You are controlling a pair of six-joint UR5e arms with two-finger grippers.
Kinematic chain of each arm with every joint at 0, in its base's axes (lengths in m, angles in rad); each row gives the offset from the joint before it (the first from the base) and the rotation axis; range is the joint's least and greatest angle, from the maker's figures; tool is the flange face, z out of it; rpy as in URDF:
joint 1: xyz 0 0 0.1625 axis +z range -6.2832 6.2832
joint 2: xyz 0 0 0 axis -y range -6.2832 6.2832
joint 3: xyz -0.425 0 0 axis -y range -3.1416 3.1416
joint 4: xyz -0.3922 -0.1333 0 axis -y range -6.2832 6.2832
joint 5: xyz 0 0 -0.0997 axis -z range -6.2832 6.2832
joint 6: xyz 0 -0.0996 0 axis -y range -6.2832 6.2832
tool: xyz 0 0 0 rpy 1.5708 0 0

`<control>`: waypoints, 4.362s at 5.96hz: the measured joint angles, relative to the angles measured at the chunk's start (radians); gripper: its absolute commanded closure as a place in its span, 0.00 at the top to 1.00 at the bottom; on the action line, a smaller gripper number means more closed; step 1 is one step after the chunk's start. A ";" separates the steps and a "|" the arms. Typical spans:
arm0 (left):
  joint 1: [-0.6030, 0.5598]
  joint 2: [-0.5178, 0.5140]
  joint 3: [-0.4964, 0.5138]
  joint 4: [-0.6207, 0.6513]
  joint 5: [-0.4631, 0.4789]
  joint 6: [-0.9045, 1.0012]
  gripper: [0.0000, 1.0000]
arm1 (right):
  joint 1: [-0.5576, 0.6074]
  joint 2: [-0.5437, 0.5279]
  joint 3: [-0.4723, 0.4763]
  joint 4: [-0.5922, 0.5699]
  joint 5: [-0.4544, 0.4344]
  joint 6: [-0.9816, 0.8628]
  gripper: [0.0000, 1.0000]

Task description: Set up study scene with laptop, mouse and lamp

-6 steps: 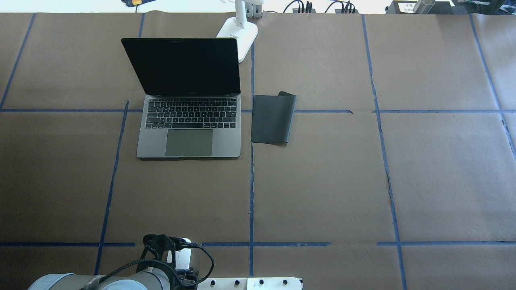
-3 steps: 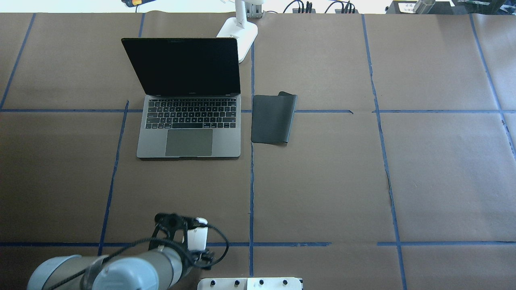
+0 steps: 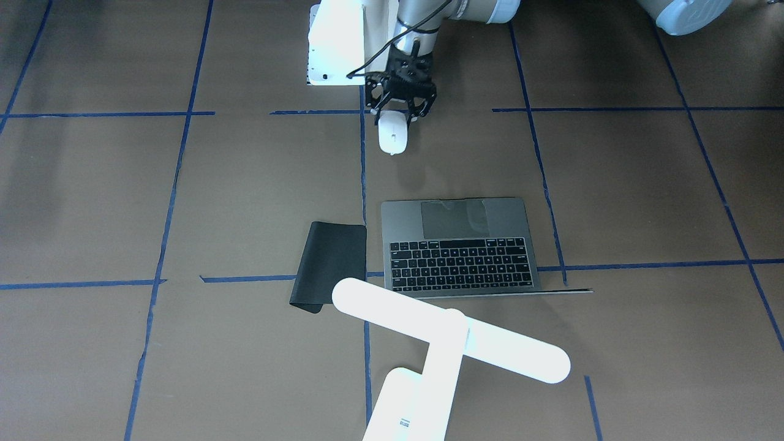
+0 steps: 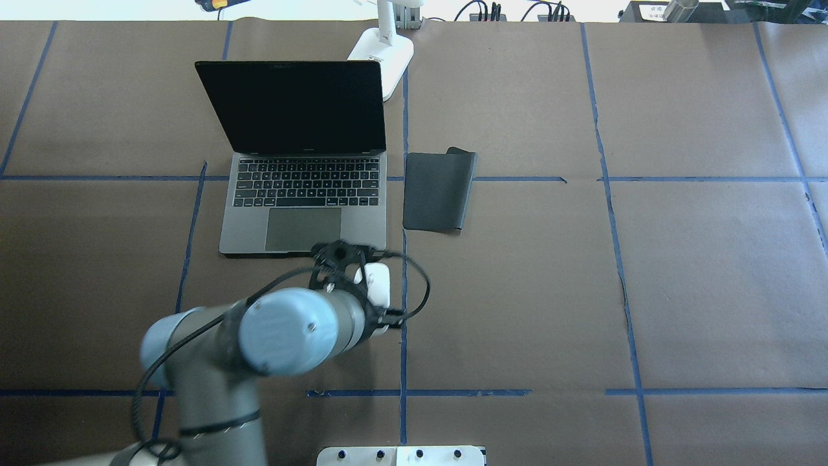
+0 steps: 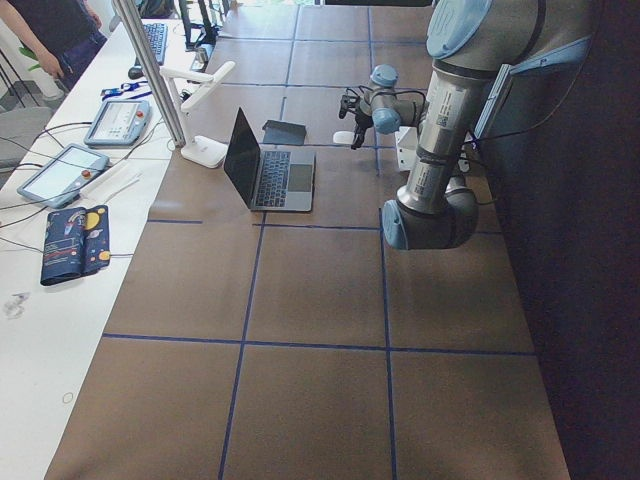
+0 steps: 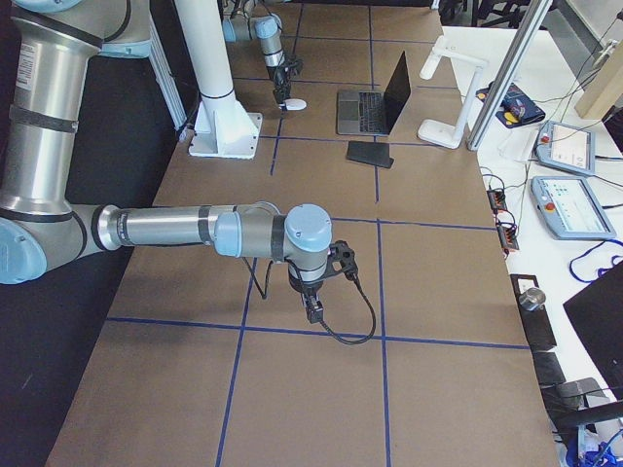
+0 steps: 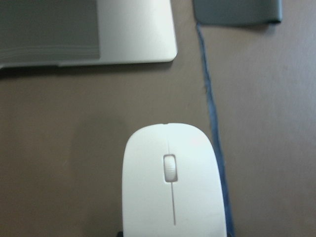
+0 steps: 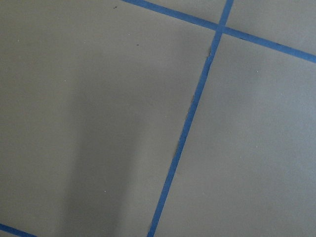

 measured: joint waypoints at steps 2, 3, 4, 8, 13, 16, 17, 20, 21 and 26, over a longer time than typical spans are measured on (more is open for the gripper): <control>-0.133 -0.211 0.290 -0.054 -0.126 0.067 0.01 | -0.001 0.003 0.001 0.001 0.000 0.021 1.00; -0.180 -0.336 0.504 -0.135 -0.167 0.088 0.01 | -0.001 0.004 0.002 0.001 0.001 0.023 1.00; -0.213 -0.449 0.725 -0.240 -0.201 0.111 0.06 | -0.001 0.007 0.002 0.002 0.001 0.023 1.00; -0.267 -0.532 0.910 -0.331 -0.309 0.195 1.00 | -0.002 0.014 0.000 0.001 0.001 0.023 1.00; -0.289 -0.148 0.351 -0.197 -0.414 0.203 1.00 | -0.002 0.012 -0.001 0.001 0.001 0.025 1.00; -0.340 0.163 -0.070 0.058 -0.417 0.351 1.00 | -0.002 0.008 -0.012 0.001 0.000 0.023 1.00; -0.396 0.263 -0.147 0.119 -0.431 0.492 1.00 | -0.002 0.006 -0.022 0.000 -0.001 0.028 1.00; -0.789 0.548 -0.195 0.213 -0.666 0.947 1.00 | -0.002 0.018 -0.033 0.002 -0.001 0.143 1.00; -0.920 0.642 -0.190 0.218 -0.702 1.077 1.00 | -0.002 0.025 -0.034 0.003 -0.002 0.151 1.00; -1.209 0.872 -0.138 0.212 -0.745 1.398 1.00 | -0.003 0.040 -0.035 0.004 0.000 0.154 1.00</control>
